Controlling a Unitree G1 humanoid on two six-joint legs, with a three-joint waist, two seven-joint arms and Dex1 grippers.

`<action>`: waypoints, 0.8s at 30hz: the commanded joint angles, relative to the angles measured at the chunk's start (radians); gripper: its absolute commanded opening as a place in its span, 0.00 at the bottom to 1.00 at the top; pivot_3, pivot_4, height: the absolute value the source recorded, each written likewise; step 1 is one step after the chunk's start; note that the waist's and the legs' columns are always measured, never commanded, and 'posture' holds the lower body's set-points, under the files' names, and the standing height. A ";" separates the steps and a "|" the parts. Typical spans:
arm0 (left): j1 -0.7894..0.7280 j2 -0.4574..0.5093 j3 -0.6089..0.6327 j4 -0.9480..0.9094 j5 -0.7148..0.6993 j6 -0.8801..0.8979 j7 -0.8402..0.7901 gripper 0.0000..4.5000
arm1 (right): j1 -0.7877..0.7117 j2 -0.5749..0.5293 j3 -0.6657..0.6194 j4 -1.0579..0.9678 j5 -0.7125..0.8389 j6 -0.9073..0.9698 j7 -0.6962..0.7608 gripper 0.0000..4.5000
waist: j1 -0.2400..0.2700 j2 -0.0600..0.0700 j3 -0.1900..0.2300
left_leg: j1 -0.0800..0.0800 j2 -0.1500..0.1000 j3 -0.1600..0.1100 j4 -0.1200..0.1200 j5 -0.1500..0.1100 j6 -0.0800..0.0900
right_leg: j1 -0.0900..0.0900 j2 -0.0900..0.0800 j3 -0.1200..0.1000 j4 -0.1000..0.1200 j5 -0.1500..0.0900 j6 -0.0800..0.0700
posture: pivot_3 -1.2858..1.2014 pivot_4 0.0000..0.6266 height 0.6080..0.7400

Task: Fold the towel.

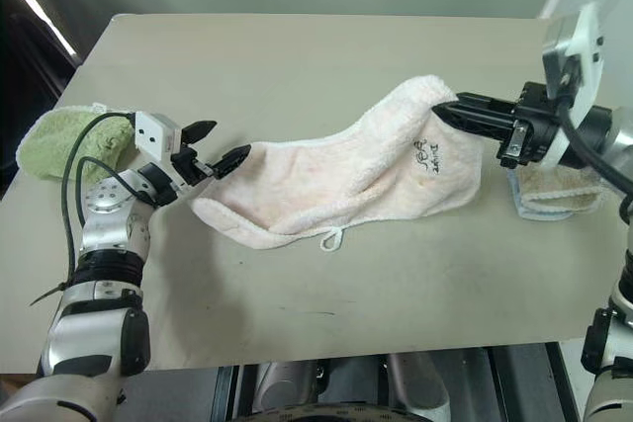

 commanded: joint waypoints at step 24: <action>-0.350 0.094 -0.051 0.384 0.043 0.260 -0.442 1.00 | -0.135 -0.146 0.023 -0.092 0.293 -0.004 0.008 0.00 | 0.003 0.000 0.000 | -0.013 -0.001 -0.001 0.002 0.000 0.001 | -0.012 -0.001 0.000 0.000 0.008 0.009 | 0.52 0.24 0.72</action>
